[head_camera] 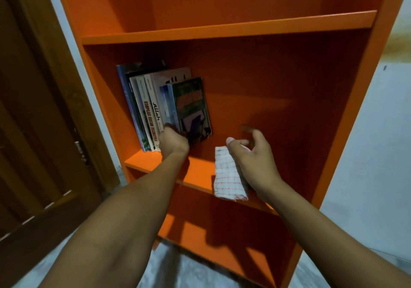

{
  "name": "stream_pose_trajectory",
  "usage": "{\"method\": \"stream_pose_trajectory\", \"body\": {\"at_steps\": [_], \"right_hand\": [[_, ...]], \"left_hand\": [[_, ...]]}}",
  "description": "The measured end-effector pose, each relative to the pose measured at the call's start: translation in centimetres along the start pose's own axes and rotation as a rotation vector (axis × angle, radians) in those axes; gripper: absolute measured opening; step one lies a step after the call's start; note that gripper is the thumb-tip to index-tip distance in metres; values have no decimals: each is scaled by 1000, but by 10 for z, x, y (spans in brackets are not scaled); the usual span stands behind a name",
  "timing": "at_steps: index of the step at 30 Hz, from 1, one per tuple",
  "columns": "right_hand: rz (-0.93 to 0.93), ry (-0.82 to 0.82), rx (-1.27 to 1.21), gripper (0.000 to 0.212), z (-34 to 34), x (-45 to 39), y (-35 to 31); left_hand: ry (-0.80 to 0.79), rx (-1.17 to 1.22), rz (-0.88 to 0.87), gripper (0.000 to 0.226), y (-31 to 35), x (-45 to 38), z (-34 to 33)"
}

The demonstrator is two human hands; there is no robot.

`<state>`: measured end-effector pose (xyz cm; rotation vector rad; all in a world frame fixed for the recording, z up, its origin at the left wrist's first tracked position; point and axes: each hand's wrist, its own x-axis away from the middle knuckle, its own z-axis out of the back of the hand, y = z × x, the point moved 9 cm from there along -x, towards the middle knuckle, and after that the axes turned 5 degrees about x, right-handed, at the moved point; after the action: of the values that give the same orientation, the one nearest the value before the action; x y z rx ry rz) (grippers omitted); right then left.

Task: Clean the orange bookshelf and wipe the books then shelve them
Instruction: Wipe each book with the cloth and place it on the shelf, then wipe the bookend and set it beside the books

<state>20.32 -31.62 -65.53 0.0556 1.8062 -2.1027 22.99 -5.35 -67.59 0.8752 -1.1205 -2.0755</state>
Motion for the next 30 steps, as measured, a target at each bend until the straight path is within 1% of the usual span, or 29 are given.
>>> {"method": "stream_pose_trajectory", "body": {"at_steps": [2, 4, 7, 11, 13, 15, 18, 21, 24, 26, 28, 30], "right_hand": [[6, -15, -14, 47, -3, 3, -1], [-10, -35, -29, 37, -5, 9, -2], [-43, -62, -65, 30, -11, 21, -1], [-102, -145, -103, 35, -36, 49, -5], [-145, -195, -85, 40, -53, 65, -5], [-196, -245, -99, 41, -73, 83, -3], [-341, -334, -222, 28, -108, 111, 11], [-584, -342, -392, 28, -136, 139, 46], [-762, -367, -428, 20, -161, 166, 79], [-821, -344, -436, 23, -174, 178, 99], [-864, -321, -476, 30, -185, 187, 117], [-907, -313, -531, 30, -193, 193, 132]], "left_hand": [[-20, -49, 0, 26, -3, 2, 3], [-22, -101, -31, 28, -5, 8, 12], [-27, -120, -155, 25, -9, 25, 35], [-37, -159, -287, 15, -35, 53, 83], [-39, -180, -295, 10, -56, 66, 110], [-39, -201, -266, 7, -87, 78, 137], [-72, -240, -149, 15, -145, 96, 171], [-126, -293, 1, 31, -214, 118, 198], [-170, -348, 187, 41, -287, 143, 218], [-204, -366, 324, 47, -334, 160, 222], [-241, -396, 439, 54, -371, 176, 221], [-269, -416, 527, 61, -400, 187, 217]]}}
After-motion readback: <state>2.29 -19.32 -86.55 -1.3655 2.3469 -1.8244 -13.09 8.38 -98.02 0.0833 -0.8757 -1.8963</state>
